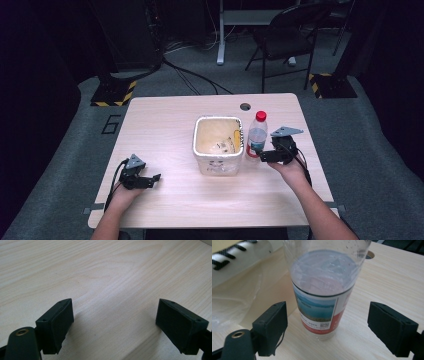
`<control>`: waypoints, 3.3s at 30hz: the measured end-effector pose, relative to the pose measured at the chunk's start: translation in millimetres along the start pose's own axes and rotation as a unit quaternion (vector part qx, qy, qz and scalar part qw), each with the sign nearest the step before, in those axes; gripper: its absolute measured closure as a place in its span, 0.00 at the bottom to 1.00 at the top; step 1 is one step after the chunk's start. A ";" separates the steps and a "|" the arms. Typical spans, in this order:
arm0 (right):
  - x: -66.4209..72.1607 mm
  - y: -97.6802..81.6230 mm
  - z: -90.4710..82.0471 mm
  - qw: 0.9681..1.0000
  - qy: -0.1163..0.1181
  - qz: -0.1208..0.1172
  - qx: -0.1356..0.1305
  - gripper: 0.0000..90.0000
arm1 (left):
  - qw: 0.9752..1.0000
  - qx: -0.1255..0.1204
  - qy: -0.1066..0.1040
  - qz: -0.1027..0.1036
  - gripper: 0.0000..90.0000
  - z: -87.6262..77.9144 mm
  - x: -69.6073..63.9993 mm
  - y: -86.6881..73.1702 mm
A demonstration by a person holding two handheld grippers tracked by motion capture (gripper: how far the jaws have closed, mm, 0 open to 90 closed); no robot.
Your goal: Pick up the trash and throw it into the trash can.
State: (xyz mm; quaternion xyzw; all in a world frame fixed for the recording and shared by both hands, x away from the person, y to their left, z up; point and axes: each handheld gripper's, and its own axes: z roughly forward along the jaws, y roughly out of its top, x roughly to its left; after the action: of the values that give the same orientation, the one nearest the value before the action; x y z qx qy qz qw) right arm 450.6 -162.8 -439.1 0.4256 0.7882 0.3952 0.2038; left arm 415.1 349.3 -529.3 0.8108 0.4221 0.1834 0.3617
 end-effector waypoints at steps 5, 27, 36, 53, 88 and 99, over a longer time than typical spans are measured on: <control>1.2 5.3 4.3 1.000 0.000 -0.003 0.002 0.18 | 1.000 0.000 0.000 0.000 0.16 0.0 0.0 0.0; 4.3 21.1 17.6 1.000 0.002 0.000 -0.004 0.21 | 1.000 0.000 0.000 0.000 0.16 0.0 0.0 0.0; 3.9 27.3 18.0 1.000 -0.002 0.001 -0.006 0.26 | 1.000 0.000 0.000 0.001 0.16 0.1 0.2 0.1; 4.4 35.2 3.2 1.000 -0.005 -0.014 -0.013 0.31 | 1.000 0.000 0.000 0.001 0.16 0.2 0.2 0.2; 6.1 90.8 -63.5 0.998 0.006 -0.050 -0.050 0.31 | 1.000 0.000 0.000 0.001 0.16 0.2 0.1 0.2; 10.0 108.4 -77.9 0.997 0.016 -0.057 -0.055 0.31 | 1.000 0.000 0.000 -0.001 0.16 0.3 0.0 0.3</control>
State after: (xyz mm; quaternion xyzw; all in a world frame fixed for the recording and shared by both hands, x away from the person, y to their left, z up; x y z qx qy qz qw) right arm 449.1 -154.2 -305.6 0.3615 0.7915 0.4322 0.2366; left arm 415.4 349.0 -529.3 0.8105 0.4227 0.1833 0.3616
